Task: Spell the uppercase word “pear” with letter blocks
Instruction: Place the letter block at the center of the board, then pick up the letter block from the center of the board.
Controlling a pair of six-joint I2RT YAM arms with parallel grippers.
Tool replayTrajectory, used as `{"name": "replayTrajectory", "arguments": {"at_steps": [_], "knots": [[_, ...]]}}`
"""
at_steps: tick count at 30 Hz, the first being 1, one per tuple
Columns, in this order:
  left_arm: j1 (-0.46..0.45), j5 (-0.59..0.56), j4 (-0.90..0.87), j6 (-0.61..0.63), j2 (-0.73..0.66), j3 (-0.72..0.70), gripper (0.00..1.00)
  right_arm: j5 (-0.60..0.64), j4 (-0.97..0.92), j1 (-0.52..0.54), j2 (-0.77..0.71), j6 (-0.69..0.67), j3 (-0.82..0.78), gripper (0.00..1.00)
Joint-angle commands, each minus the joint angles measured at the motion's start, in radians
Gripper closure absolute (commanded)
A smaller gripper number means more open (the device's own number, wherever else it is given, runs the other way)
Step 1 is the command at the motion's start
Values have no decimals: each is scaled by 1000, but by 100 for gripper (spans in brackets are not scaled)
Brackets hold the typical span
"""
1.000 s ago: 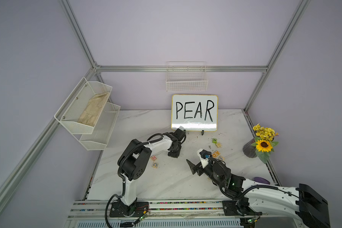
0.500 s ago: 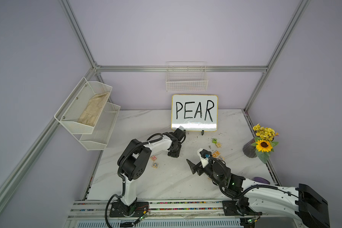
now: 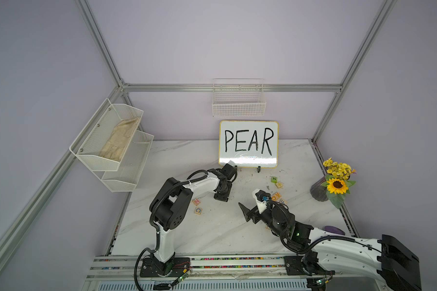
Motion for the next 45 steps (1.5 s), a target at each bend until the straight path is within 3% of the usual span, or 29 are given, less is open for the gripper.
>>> {"name": "replayTrajectory", "arguments": {"at_steps": [1,12,18,25,30,35,38,45], "knots": [[4,-7,-38,47,-35,8,38,-2,-4,-8,1,17,2,5],[3,-3,-83,242,-39,99,14,41,-3,-26,13,37,-2,5],[-15,-48,-93,412,-100,133,9,94,-30,-74,30,97,22,4],[-19,-193,-166,689,-179,187,5,127,-121,-129,21,194,78,3],[-21,-298,-168,963,-206,214,4,154,-321,-160,71,303,195,3],[-23,-405,-72,1246,-278,138,2,174,-530,-194,99,479,291,3],[-22,-430,43,1347,-344,42,0,192,-615,-220,120,576,336,3],[-19,-355,226,1537,-426,-124,0,189,-915,-297,264,741,499,3]]}}
